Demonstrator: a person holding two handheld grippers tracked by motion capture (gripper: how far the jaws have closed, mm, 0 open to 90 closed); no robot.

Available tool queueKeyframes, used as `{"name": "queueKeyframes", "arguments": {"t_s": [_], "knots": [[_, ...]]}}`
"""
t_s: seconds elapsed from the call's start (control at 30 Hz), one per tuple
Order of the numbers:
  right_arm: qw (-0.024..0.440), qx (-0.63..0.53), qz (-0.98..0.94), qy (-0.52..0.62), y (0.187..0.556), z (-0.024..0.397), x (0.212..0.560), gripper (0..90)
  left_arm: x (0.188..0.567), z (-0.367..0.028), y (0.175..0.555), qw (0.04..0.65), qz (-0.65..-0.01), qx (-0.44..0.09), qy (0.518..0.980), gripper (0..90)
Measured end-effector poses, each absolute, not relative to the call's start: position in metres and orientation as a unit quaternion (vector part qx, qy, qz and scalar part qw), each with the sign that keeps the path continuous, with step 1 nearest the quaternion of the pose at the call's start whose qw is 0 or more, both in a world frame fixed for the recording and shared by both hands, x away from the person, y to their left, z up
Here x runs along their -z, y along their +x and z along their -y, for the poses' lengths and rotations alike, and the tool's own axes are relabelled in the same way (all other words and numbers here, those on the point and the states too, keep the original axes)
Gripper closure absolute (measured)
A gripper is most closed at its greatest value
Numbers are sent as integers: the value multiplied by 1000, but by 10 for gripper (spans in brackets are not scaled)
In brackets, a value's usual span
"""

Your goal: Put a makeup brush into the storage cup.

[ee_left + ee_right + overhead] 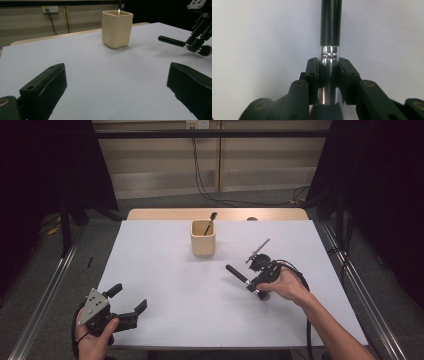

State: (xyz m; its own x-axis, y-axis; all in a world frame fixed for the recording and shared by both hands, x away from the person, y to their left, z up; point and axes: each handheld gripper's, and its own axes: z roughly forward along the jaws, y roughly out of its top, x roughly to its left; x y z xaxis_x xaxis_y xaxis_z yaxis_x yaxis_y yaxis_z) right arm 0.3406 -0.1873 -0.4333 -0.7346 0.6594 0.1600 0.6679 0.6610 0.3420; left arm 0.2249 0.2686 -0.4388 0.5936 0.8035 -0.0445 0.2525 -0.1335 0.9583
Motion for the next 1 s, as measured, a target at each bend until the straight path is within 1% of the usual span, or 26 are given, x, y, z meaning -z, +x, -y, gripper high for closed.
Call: {"name": "queueKeyframes", "arguments": {"t_s": [0.4,0.57,0.67,0.9,1.0], "knots": [[-22,301,880,-367,327,208,428,719,438,-270,227,541,-372,-259,709,27],[-52,354,859,-366,324,215,427,719,438,-270,228,541,-373,-261,707,27],[-57,386,845,-365,322,218,428,719,438,-270,228,543,-375,-262,704,27],[-89,435,820,-362,318,227,423,719,437,-270,227,541,-368,-262,709,27],[-93,448,811,-364,316,232,424,719,437,-270,226,544,-365,-261,709,27]]}}
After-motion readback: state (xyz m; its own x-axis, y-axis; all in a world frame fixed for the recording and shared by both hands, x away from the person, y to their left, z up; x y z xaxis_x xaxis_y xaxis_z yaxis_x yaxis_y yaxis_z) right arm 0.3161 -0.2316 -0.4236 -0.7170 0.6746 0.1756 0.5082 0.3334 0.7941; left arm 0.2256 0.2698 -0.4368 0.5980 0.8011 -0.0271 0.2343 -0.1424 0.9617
